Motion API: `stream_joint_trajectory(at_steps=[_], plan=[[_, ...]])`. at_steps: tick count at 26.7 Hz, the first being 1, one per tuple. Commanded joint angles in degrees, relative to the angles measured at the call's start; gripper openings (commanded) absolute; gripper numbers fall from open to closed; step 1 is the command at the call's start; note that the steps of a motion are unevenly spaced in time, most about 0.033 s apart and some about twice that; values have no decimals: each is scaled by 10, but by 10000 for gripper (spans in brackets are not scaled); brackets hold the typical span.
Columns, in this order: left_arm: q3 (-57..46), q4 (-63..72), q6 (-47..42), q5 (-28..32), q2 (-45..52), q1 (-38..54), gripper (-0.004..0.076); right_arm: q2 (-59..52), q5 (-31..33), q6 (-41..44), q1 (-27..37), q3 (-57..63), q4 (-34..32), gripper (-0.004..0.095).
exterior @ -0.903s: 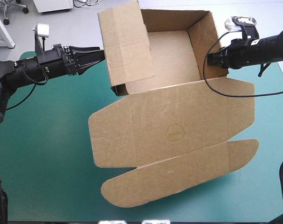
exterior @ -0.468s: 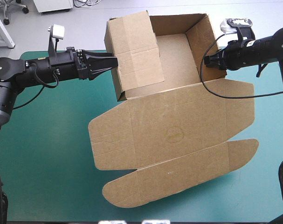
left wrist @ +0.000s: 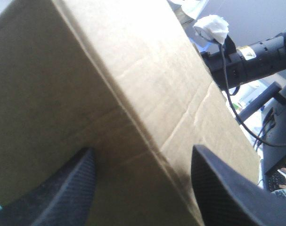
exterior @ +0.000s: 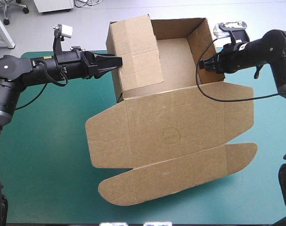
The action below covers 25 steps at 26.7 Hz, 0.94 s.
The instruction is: Fold the box
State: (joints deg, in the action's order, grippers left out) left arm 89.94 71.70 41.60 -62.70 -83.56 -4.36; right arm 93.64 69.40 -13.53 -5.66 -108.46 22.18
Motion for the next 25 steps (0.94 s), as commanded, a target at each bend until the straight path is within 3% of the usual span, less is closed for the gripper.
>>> stream_joint_trajectory(at_steps=[1,15,25], plan=[[41,-6,-35,15,21,-12,434,-27,-28,11,-7,-14,22,-11],[75,-199,-154,60,20,-45,434,-27,-39,25,-30,-14,-10,-7],[75,-267,-240,45,8,-45,435,-27,-39,27,-30,-14,0,0]])
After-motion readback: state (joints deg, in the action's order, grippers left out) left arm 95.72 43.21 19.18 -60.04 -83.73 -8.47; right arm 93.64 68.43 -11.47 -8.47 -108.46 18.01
